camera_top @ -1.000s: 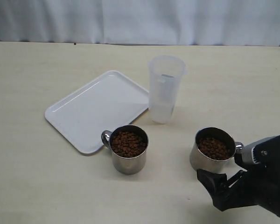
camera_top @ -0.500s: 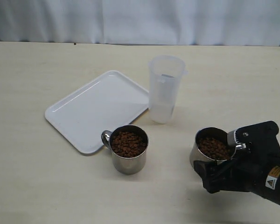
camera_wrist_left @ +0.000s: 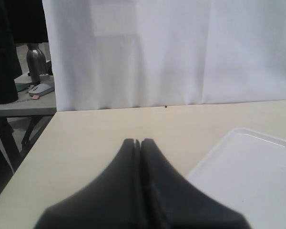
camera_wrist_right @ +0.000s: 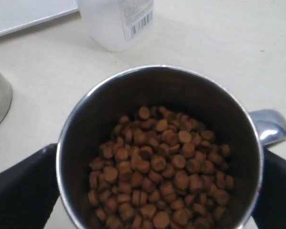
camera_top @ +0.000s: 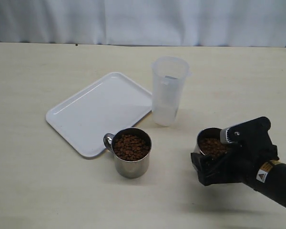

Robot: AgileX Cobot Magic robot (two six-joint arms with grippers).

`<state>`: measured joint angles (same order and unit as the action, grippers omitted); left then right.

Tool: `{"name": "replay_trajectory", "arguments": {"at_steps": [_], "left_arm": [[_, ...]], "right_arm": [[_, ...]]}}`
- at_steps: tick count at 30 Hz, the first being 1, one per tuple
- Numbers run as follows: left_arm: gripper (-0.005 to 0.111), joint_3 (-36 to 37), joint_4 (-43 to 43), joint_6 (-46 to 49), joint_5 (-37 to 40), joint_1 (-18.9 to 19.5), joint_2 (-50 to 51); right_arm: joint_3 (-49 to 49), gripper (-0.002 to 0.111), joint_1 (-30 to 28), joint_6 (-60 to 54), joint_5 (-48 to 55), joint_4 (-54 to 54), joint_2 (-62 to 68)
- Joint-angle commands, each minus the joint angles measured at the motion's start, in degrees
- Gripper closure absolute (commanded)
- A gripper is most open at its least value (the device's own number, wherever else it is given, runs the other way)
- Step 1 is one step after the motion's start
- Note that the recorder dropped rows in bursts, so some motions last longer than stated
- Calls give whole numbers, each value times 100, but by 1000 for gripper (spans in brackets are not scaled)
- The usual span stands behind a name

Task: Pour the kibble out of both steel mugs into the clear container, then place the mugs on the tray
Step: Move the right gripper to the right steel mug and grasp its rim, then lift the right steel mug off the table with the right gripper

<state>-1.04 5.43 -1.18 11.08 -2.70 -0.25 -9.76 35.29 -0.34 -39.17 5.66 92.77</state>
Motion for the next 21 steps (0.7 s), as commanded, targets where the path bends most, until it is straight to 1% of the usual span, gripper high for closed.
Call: {"name": "replay_trajectory", "arguments": {"at_steps": [1,10,13,21], "left_arm": [[107,-50,-7,-11,-34,-11,25],[107,-50,-7,-11,-34,-11,25],[107,-50,-7,-11,-34,-11,25],[107,-50,-7,-11,-35,0,25]], "right_arm": [[-264,25,13,-137,-90,117,270],[-472,25,13,34,305,117,465],[-472,25,13,266,482,-57,465],[-472,25,13,383,558,-49,465]]}}
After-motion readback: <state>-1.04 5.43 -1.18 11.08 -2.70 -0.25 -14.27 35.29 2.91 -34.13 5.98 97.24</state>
